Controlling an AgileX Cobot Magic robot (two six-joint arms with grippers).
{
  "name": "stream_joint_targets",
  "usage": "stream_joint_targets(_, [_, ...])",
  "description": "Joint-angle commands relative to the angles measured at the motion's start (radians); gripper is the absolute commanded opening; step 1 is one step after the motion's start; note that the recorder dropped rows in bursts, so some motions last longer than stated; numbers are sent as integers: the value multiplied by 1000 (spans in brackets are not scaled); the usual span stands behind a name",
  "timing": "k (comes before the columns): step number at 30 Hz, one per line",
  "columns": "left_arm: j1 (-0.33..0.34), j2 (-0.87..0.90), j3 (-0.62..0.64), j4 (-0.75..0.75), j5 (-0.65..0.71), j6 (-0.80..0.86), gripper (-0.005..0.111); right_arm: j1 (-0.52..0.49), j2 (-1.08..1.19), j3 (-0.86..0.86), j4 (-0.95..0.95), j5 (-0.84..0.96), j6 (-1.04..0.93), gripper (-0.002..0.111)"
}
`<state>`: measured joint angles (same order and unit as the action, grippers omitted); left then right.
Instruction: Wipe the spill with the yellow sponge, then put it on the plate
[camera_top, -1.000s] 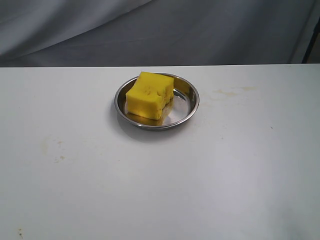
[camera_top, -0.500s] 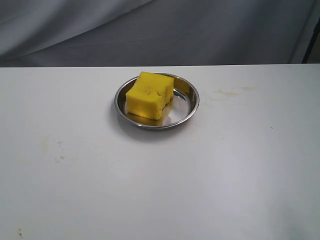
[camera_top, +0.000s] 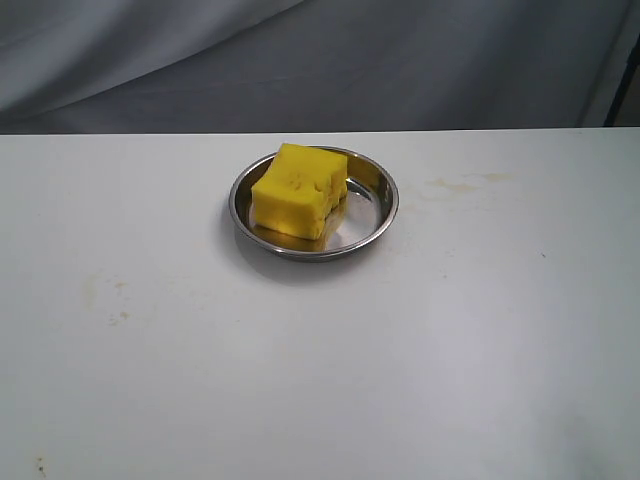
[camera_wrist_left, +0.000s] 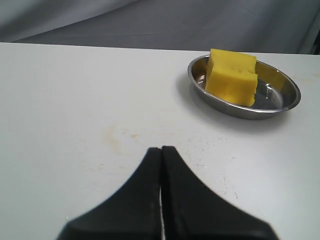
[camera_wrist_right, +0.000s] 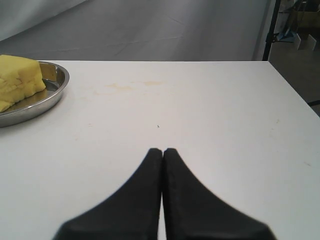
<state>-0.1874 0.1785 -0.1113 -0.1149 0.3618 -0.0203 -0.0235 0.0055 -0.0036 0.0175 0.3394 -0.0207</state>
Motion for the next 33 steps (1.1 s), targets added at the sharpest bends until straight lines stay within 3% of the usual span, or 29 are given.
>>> stream_joint_targets(1, [3, -4, 45, 14, -62, 5, 0, 2, -6, 4, 0, -3, -1, 0])
stream_joint_targets(33, [3, -4, 73, 140, -61, 5, 0, 2, -6, 4, 0, -3, -1, 0])
